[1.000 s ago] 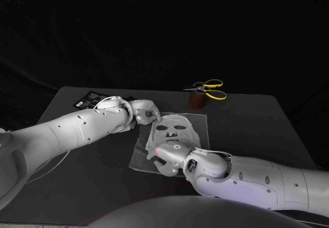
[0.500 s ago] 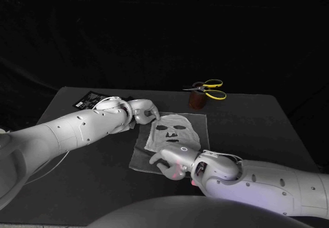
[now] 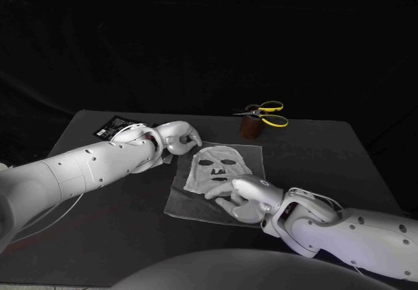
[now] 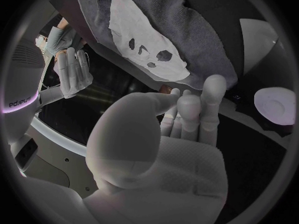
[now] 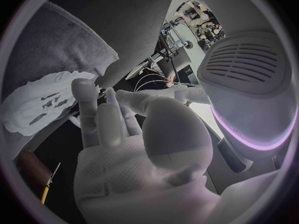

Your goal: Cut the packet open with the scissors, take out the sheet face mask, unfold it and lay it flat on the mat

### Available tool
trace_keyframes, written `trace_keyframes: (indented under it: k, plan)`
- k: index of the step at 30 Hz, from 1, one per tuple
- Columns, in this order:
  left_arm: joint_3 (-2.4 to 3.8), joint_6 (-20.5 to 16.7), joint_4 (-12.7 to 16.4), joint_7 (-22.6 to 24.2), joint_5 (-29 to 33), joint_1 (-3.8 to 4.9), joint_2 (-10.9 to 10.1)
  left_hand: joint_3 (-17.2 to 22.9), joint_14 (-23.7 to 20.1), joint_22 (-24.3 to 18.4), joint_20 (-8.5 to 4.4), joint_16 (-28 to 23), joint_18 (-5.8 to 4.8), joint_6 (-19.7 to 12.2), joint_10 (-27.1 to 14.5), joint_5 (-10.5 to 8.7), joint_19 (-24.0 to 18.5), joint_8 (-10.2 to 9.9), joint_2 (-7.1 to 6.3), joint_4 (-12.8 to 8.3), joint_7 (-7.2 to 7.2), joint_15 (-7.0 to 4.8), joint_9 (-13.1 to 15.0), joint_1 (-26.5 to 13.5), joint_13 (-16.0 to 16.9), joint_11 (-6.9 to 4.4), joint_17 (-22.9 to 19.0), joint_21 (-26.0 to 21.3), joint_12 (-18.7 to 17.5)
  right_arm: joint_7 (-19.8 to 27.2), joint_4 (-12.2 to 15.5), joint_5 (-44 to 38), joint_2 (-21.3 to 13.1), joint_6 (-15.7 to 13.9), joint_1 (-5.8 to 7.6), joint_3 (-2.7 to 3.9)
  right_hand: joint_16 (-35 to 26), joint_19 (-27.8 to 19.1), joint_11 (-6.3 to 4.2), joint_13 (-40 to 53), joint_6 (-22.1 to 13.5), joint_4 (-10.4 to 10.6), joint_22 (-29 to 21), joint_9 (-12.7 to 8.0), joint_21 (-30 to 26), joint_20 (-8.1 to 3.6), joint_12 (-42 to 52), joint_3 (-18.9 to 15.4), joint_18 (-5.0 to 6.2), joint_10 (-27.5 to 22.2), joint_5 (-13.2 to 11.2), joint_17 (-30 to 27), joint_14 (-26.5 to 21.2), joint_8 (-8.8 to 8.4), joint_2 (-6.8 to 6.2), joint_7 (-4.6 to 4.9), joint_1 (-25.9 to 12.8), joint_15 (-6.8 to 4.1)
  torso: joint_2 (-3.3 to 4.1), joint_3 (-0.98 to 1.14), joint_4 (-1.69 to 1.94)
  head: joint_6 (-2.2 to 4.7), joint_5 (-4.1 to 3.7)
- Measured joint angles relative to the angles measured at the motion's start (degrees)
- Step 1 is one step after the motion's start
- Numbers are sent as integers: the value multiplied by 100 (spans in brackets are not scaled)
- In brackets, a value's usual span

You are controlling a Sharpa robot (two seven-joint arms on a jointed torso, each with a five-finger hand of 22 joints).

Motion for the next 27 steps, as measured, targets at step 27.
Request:
trace_keyframes:
  k: [27]
  plan:
    - [1,-266,1218,104,677,-216,-678,-246,-62,5,25,89,-2,141,239,0,-27,45,-162,-231,-76,19,40,38,14,-74,-66,37,178,-959,-509,-888,270,36,-75,2,-24,-44,64,-14,-80,22,0,-103,-295,42,-55,-259,-10,-579,-24,-217,-21,-101,-62,33,2,19,5,-7,14,0,-16]
